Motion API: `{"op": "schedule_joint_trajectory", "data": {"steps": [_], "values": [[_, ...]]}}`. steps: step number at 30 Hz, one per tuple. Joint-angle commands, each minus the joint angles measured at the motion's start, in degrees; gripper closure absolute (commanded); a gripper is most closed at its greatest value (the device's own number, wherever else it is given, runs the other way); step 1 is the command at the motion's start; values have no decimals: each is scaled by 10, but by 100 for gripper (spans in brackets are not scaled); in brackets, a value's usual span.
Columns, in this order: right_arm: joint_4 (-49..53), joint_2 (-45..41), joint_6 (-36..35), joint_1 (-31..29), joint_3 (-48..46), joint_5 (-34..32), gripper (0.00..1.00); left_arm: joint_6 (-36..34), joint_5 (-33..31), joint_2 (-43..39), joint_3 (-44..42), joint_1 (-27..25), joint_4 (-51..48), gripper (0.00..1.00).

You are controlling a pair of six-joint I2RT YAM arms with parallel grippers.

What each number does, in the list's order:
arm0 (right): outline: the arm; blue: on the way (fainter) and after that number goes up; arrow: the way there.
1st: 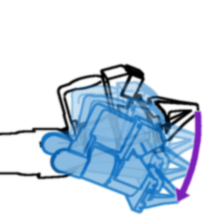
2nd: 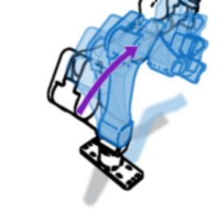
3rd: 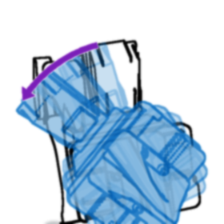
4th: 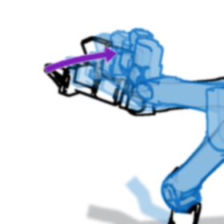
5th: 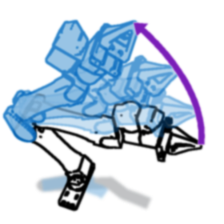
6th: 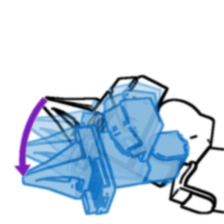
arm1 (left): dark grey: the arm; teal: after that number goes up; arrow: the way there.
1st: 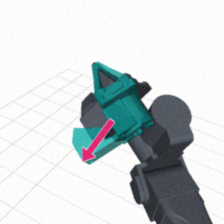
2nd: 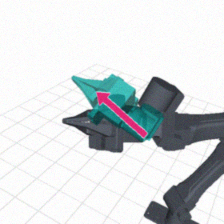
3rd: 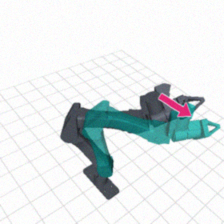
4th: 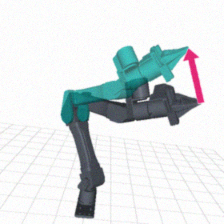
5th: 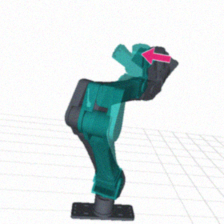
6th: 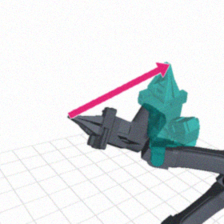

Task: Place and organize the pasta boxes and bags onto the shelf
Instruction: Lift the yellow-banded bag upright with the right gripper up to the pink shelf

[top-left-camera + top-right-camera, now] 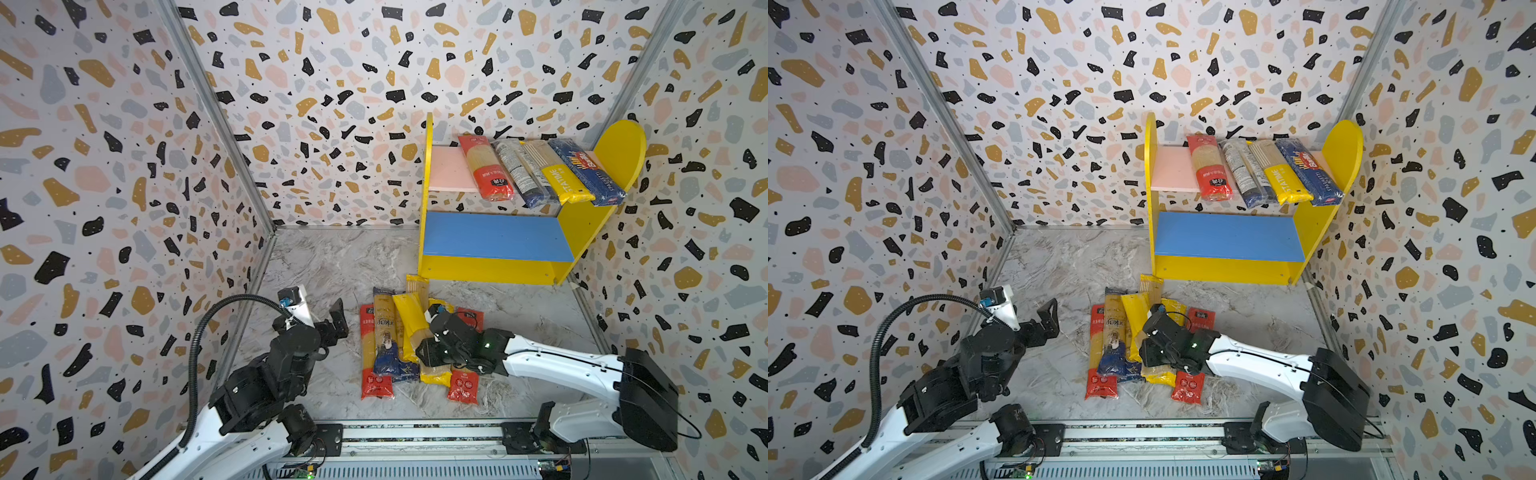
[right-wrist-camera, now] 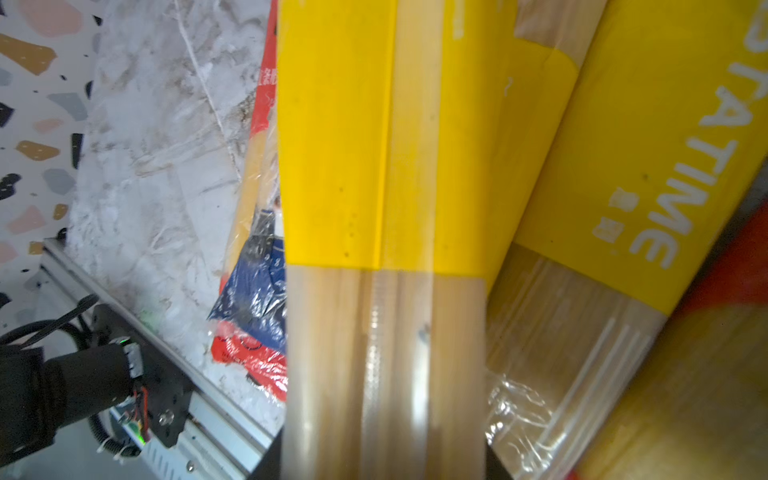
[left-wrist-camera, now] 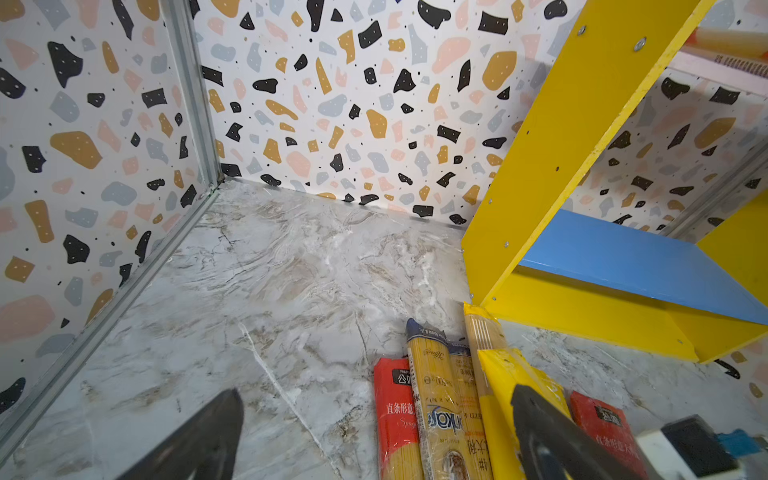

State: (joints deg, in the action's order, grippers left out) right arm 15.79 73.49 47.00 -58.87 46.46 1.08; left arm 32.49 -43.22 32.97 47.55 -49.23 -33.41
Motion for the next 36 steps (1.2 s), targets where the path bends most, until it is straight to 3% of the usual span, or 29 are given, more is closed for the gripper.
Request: {"op": "schedule_joint_trajectory", "data": {"steps": [1,9,21,26,36], "values": [[-59,-73,-37,12,1,12,76,7,7,20,18,1,46,0],[13,-195,-91,23,15,-11,76,15,19,87,44,1,68,0],[116,-271,-188,26,182,-141,75,12,44,149,90,2,92,0],[119,-244,-223,27,266,-190,74,2,51,167,93,1,104,0],[129,-58,-299,48,518,-268,74,-14,81,177,58,1,144,0]]}}
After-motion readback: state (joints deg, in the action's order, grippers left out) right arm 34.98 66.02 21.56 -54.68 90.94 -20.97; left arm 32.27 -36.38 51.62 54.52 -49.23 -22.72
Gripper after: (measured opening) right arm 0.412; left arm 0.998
